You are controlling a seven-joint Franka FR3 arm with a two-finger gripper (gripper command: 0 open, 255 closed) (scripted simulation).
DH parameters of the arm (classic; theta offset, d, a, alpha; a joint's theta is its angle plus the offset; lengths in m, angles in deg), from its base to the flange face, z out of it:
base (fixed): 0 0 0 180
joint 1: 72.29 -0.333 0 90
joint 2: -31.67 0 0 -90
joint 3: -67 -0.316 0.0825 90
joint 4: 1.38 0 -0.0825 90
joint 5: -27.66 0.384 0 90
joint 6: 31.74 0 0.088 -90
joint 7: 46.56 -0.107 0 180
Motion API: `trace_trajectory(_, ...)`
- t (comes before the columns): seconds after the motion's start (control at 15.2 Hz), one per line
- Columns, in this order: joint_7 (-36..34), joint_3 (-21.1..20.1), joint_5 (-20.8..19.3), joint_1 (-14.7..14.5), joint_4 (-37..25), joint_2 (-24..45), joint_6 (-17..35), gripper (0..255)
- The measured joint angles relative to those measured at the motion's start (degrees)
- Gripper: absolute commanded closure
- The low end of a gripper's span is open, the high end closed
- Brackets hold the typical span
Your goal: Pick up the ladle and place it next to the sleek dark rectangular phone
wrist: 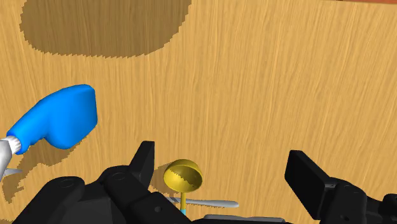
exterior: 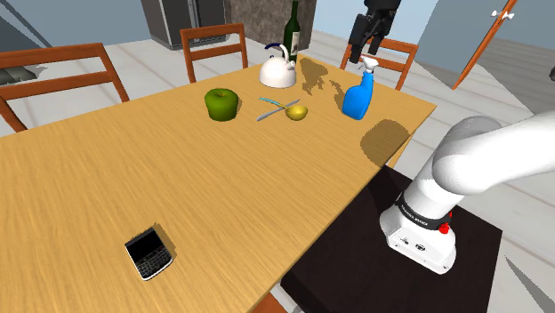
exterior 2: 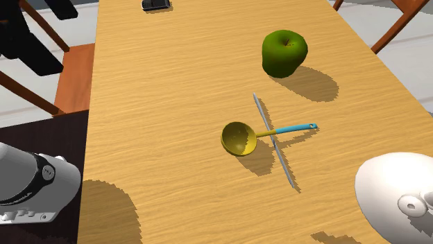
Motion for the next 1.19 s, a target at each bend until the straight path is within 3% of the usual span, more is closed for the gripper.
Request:
trace_trajectory(0.33,1.22,1.63,0.31,0.12,0.34,5.08,4.76,0)
trace_trajectory(1.19,7.92,7.33,5.24,-0.45,-6.13,31.63,21.63,0)
